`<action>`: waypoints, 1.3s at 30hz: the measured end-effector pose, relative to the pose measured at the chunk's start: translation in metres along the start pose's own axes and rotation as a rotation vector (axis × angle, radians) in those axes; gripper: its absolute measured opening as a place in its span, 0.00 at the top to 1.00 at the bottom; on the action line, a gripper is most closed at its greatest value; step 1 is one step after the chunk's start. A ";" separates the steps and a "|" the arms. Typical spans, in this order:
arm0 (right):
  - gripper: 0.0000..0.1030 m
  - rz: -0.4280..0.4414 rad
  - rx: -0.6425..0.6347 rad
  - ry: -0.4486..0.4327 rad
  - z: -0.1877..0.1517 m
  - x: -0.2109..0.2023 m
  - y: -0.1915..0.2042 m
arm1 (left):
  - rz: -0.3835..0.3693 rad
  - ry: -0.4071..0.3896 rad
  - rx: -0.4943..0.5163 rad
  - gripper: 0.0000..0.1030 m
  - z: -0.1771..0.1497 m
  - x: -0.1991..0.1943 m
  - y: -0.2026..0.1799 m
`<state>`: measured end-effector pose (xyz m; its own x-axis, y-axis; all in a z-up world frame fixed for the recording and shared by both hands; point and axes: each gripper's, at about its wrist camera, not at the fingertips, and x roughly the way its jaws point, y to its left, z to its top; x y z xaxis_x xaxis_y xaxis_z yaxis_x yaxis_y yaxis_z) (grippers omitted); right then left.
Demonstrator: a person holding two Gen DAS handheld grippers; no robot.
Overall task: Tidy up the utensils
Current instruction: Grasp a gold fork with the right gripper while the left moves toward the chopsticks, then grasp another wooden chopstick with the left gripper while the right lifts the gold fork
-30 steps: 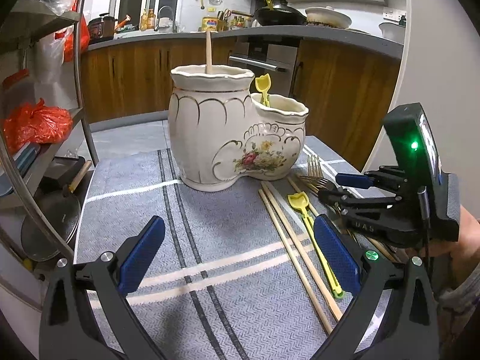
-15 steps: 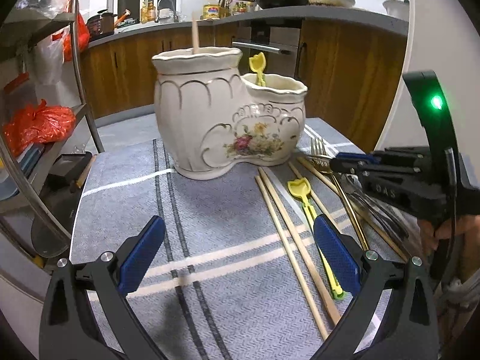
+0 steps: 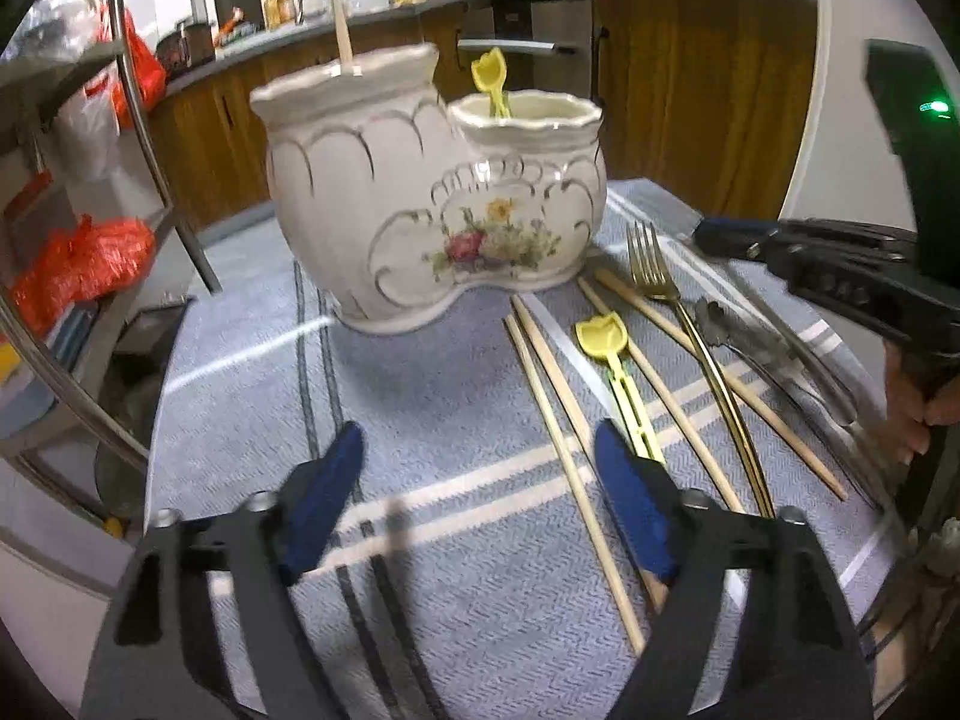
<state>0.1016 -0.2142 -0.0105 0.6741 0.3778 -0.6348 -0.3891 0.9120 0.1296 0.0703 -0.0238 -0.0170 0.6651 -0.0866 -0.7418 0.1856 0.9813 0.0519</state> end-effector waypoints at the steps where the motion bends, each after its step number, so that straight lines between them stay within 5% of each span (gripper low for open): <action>1: 0.97 0.007 0.000 -0.012 0.000 -0.003 0.000 | -0.015 0.012 -0.010 0.35 0.000 0.002 0.000; 12: 0.97 0.065 0.039 -0.127 0.002 -0.035 -0.008 | -0.024 0.068 -0.005 0.57 -0.005 0.014 -0.012; 17: 0.97 0.102 0.042 -0.170 0.002 -0.044 -0.005 | -0.032 0.072 -0.008 0.58 0.004 0.022 -0.017; 21: 0.97 0.118 0.042 -0.210 0.002 -0.051 -0.004 | -0.036 0.067 -0.019 0.92 0.007 0.023 -0.014; 25: 0.97 0.130 0.044 -0.264 0.003 -0.060 -0.003 | -0.049 0.060 -0.017 0.96 0.006 0.021 -0.009; 39: 0.97 0.141 0.024 -0.428 0.002 -0.082 0.007 | -0.132 -0.316 -0.039 0.96 0.002 -0.047 0.023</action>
<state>0.0447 -0.2386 0.0436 0.8164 0.5263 -0.2377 -0.4846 0.8483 0.2135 0.0443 0.0021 0.0204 0.8295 -0.2559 -0.4965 0.2611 0.9634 -0.0604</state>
